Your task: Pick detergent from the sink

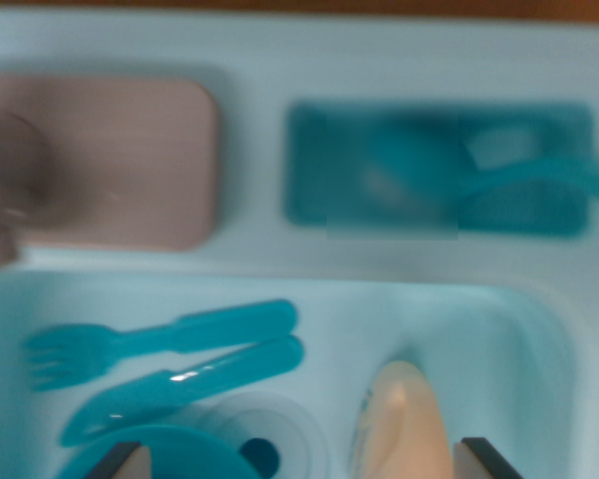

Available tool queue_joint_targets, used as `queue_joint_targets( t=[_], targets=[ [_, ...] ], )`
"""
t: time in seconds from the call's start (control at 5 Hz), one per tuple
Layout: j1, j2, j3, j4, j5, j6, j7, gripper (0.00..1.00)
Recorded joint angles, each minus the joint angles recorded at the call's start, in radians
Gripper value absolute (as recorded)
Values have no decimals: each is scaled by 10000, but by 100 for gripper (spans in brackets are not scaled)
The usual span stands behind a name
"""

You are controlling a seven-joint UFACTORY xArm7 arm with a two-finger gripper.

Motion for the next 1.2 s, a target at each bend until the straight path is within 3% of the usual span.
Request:
queue_joint_targets(
  t=[0.2,0.4,0.6,0.8,1.0,1.2],
  targets=[
    [-70,161,-83,-301,51,-372,-208,0],
    [-70,161,-83,-301,51,-372,-208,0],
    [-137,314,-162,-589,99,-728,-406,0],
    [-137,314,-162,-589,99,-728,-406,0],
    [-193,441,-228,-826,139,-1021,-571,0],
    [-193,441,-228,-826,139,-1021,-571,0]
  ],
)
